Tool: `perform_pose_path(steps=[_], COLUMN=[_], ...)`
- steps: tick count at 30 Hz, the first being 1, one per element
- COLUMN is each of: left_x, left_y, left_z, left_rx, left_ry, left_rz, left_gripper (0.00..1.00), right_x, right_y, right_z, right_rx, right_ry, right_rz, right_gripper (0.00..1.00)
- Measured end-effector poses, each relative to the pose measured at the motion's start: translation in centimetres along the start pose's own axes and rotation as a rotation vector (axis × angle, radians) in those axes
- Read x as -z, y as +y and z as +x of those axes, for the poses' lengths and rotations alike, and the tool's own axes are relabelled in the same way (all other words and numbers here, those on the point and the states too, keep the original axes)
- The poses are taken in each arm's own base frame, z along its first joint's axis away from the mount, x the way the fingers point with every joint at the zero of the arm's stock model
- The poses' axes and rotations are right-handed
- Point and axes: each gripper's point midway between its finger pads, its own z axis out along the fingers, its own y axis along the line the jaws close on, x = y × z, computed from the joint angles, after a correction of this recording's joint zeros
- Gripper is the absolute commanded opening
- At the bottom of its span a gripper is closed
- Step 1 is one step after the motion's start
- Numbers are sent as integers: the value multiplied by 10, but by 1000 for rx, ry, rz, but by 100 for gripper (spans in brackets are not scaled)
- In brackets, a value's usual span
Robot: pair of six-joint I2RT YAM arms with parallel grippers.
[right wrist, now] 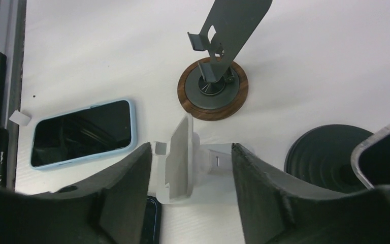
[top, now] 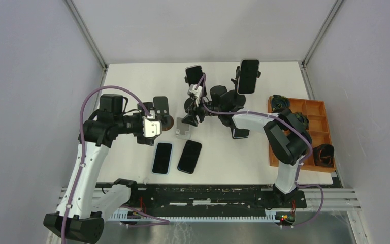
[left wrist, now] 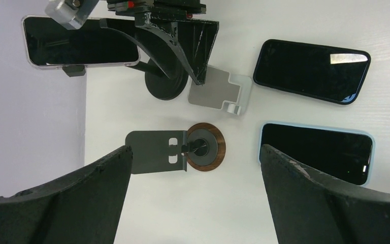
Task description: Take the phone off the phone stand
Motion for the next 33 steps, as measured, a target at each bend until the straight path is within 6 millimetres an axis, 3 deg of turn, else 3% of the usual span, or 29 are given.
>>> perform_pose_path(steps=[3,6,11,15,19,26,33], left_x=[-2,-4,-5,-6,-12,-15,-13], left_y=[-1,-2,9,24,32,31,31], left_z=[-1,-1,-5,-8,-6,-4,-6], left_rx=[29,70,164,247,323,388,390], left_ry=[-13,-18,-28,-36,-38,-34,-33], left_rz=[6,13,-8,-27,-25,-15,-15], left_gripper=[100,100,100,100,100,100,100], right_x=[8,25,80,137,185,247,269], right_y=[1,7,27,42,23,-20,-46], right_z=[-8,-29,-78,-95,-75,12,21], right_rx=[19,57,140,170,81,-146,-203], right_ry=[-4,-30,-124,-201,-194,-114,-186], right_rz=[24,58,163,287,460,701,775], right_gripper=[84,96,98,98,98,98,98])
